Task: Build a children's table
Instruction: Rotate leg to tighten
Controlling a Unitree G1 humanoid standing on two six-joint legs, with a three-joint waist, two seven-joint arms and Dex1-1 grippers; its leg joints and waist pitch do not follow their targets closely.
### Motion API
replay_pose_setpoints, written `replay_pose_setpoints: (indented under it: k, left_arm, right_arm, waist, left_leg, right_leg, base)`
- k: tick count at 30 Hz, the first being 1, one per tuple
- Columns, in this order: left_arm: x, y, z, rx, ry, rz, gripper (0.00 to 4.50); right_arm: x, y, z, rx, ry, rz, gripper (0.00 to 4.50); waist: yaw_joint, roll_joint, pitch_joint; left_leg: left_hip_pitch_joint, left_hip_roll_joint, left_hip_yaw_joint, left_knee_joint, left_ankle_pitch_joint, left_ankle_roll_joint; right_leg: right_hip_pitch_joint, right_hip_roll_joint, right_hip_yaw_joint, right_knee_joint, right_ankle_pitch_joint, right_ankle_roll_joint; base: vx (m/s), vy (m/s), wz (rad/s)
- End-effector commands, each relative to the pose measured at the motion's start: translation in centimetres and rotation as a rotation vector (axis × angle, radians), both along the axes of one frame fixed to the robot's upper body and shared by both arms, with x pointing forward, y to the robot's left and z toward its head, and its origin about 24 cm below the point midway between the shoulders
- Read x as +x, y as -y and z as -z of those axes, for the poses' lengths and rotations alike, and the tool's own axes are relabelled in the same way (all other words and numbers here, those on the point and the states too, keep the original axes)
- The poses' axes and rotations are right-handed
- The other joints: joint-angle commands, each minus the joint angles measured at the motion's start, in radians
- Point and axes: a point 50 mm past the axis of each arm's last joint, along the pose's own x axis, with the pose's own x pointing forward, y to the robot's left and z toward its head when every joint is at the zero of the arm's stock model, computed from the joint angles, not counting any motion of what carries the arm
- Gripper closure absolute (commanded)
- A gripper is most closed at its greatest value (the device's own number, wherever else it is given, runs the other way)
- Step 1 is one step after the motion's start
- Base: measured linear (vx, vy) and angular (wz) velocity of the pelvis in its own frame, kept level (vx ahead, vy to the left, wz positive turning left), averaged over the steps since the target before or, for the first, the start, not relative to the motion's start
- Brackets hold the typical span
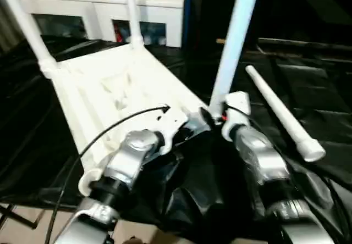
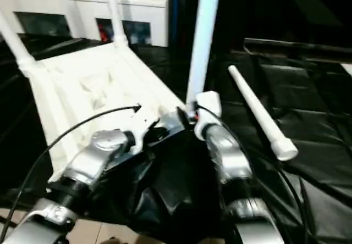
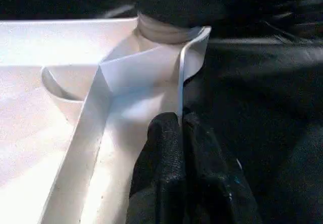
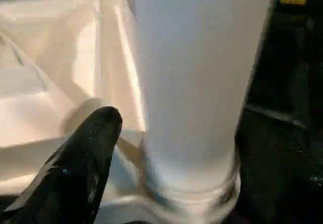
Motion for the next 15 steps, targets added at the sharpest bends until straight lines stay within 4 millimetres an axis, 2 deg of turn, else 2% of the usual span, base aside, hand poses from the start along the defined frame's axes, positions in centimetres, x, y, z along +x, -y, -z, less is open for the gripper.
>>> replay_pose_setpoints:
  k: [1,2,4,5,7,8,10,11,12,13,14,15]
  left_arm:
    - [0.8,0.9,-2.3,-0.081,0.113,-0.012,4.22]
    - [0.8,0.7,-2.6,-0.103,0.115,-0.021,4.06]
    - [0.9,-0.3,-3.4,-0.123,0.157,-0.048,3.95]
    - [0.9,-1.0,-3.6,-0.121,0.178,-0.065,3.84]
    - [0.9,-1.8,-3.9,-0.113,0.208,-0.086,3.72]
    - [0.8,-3.3,-4.3,-0.1,0.246,-0.133,3.6]
    - [0.7,-4.9,-4.6,-0.076,0.275,-0.186,3.6]
    - [0.6,-5.6,-4.8,-0.062,0.289,-0.207,3.6]
    - [0.4,-6.1,-4.9,-0.051,0.297,-0.222,3.6]
    - [0.1,-7.6,-5.2,-0.012,0.315,-0.265,3.6]
    - [-0.2,-8.5,-5.4,0.011,0.323,-0.29,3.6]
    - [-0.6,-9.9,-5.5,0.053,0.327,-0.33,3.6]
  right_arm:
    - [-0.4,0.1,-1.1,0.038,0.031,-0.042,0.71]
    - [-0.9,0.7,-1.4,0.047,0.038,-0.05,0.71]
    - [-2.1,1.4,-1.5,0.046,0.046,-0.088,0.71]
    - [-2.7,1.5,-1.5,0.039,0.046,-0.126,0.71]
    - [-3.2,1.5,-1.5,0.029,0.044,-0.172,0.71]
    - [-4.0,1.3,-1.4,0.017,0.03,-0.243,0.71]
    - [-4.4,1.0,-1.1,-0.004,0.0,-0.29,0.71]
    - [-4.5,1.0,-1.0,-0.017,-0.015,-0.304,0.71]
    - [-4.6,0.9,-0.8,-0.03,-0.028,-0.314,0.71]
    - [-4.5,0.6,-0.4,-0.067,-0.055,-0.317,0.71]
    - [-4.4,0.5,-0.2,-0.087,-0.07,-0.315,0.71]
    - [-4.1,0.4,0.2,-0.12,-0.095,-0.297,0.71]
  waist:
    - [0.001,-0.012,-0.069]
    - [0.001,-0.013,-0.068]
    - [0.005,0.0,-0.069]
    - [0.006,-0.003,-0.072]
    - [0.005,-0.002,-0.072]
    - [0.001,-0.007,-0.069]
    - [-0.004,-0.01,-0.067]
    - [-0.012,-0.007,-0.064]
    - [-0.013,-0.013,-0.062]
    - [-0.01,-0.016,-0.062]
    - [-0.012,-0.012,-0.06]
    - [-0.016,-0.019,-0.058]
  left_leg:
    - [0.004,0.039,-0.013,-0.069,-0.138,0.055]
    - [0.004,0.039,-0.013,-0.069,-0.138,0.058]
    - [0.005,0.038,-0.013,-0.065,-0.135,0.066]
    - [0.002,0.044,-0.015,-0.065,-0.124,0.07]
    - [-0.002,0.043,-0.016,-0.065,-0.12,0.074]
    - [-0.003,0.04,-0.014,-0.065,-0.132,0.076]
    - [-0.001,0.041,-0.014,-0.066,-0.142,0.077]
    - [0.0,0.04,-0.014,-0.067,-0.16,0.068]
    - [0.002,0.039,-0.012,-0.067,-0.17,0.067]
    - [0.007,0.041,-0.012,-0.068,-0.181,0.057]
    - [0.005,0.044,-0.016,-0.071,-0.184,0.049]
    - [0.001,0.044,-0.016,-0.075,-0.195,0.041]
  right_leg:
    - [0.058,-0.076,0.059,-0.076,-0.198,-0.13]
    - [0.059,-0.077,0.059,-0.078,-0.201,-0.131]
    - [0.058,-0.078,0.061,-0.079,-0.193,-0.134]
    - [0.063,-0.078,0.061,-0.074,-0.149,-0.142]
    - [0.064,-0.076,0.059,-0.067,-0.108,-0.161]
    - [0.064,-0.075,0.057,-0.072,-0.126,-0.159]
    - [0.064,-0.075,0.057,-0.074,-0.162,-0.154]
    - [0.059,-0.074,0.056,-0.079,-0.224,-0.145]
    - [0.056,-0.073,0.056,-0.085,-0.253,-0.137]
    - [0.052,-0.074,0.058,-0.086,-0.286,-0.132]
    - [0.052,-0.076,0.058,-0.082,-0.295,-0.133]
    - [0.052,-0.072,0.056,-0.085,-0.322,-0.123]
  base:
    - [0.0,0.0,0.0]
    - [0.0,0.0,0.0]
    - [0.0,0.0,0.0]
    - [0.0,0.0,0.0]
    - [0.0,0.0,0.0]
    - [0.0,0.0,0.0]
    - [0.0,0.0,0.0]
    - [0.0,0.0,0.0]
    - [0.0,0.0,0.0]
    - [0.0,0.0,0.0]
    - [0.0,0.0,0.0]
    - [0.0,0.0,0.0]
